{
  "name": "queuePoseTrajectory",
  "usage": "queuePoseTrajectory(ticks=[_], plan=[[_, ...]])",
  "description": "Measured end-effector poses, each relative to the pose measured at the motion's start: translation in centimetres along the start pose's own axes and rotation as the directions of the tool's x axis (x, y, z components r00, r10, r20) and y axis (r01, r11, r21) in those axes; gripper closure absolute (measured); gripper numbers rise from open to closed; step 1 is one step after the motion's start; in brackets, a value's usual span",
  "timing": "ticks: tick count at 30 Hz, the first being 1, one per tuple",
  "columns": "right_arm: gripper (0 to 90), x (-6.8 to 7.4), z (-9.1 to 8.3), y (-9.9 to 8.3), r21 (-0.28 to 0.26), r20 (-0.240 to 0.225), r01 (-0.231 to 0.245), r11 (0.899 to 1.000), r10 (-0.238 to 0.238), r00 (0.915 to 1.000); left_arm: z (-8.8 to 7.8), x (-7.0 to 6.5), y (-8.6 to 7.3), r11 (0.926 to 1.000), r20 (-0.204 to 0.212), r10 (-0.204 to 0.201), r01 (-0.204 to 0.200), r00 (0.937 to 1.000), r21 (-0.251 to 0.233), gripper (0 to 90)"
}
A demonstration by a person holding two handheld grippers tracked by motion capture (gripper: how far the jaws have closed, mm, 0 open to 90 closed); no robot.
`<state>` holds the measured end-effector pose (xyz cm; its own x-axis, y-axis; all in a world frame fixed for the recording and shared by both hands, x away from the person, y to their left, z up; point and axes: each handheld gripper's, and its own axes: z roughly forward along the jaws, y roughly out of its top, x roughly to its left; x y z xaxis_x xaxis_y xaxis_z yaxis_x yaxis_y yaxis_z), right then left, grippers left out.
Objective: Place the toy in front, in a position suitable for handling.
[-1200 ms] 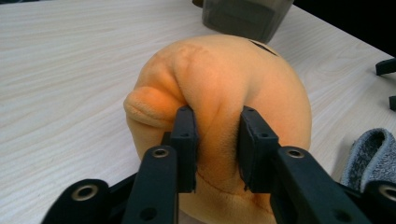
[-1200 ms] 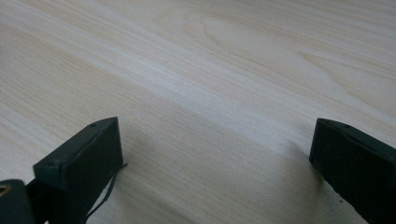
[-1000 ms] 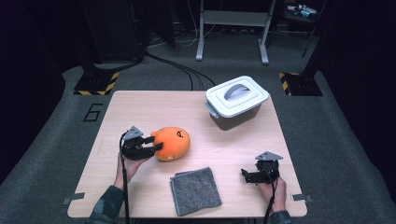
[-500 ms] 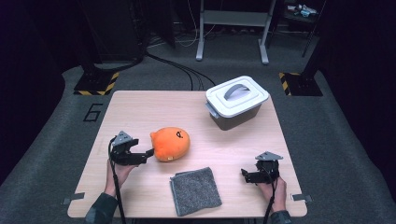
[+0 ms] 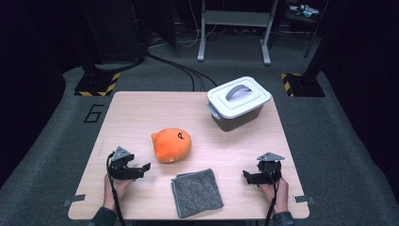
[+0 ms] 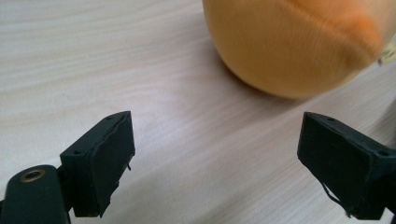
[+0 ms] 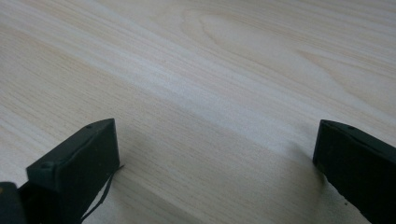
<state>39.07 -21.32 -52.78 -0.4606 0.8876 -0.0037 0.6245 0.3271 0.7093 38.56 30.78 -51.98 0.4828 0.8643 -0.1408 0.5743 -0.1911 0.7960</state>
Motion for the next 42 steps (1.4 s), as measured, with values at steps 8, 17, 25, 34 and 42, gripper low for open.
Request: queuePoseTrajectory(ticks=[8,17,25,34,42], plan=[[0.0,1.0,-0.7,0.7,-0.026,-0.054,-0.007,1.000,0.005,0.9985,0.1,-0.4,-1.0,0.9994,-0.041,0.032,-0.031,0.9987,0.018,10.2],[0.5,3.9,-1.8,2.4,-0.044,-0.133,0.041,0.998,-0.047,0.9900,0.7,-0.8,-0.8,0.9939,-0.058,0.076,-0.071,0.9954,0.084,10.2],[0.4,6.8,-2.1,3.6,-0.068,-0.192,0.107,0.992,-0.119,0.9742,1.0,-1.2,-0.8,0.9880,-0.082,0.117,-0.108,0.9897,0.111,10.2],[0.4,10.6,-1.7,4.5,-0.071,-0.266,0.181,0.981,-0.193,0.9444,1.0,-1.2,-0.8,0.9879,-0.082,0.118,-0.108,0.9896,0.111,10.1],[0.0,14.1,-1.2,4.9,-0.068,-0.325,0.261,0.963,-0.268,0.9069,1.0,-1.2,-0.8,0.9879,-0.082,0.118,-0.109,0.9896,0.111,10.2]])
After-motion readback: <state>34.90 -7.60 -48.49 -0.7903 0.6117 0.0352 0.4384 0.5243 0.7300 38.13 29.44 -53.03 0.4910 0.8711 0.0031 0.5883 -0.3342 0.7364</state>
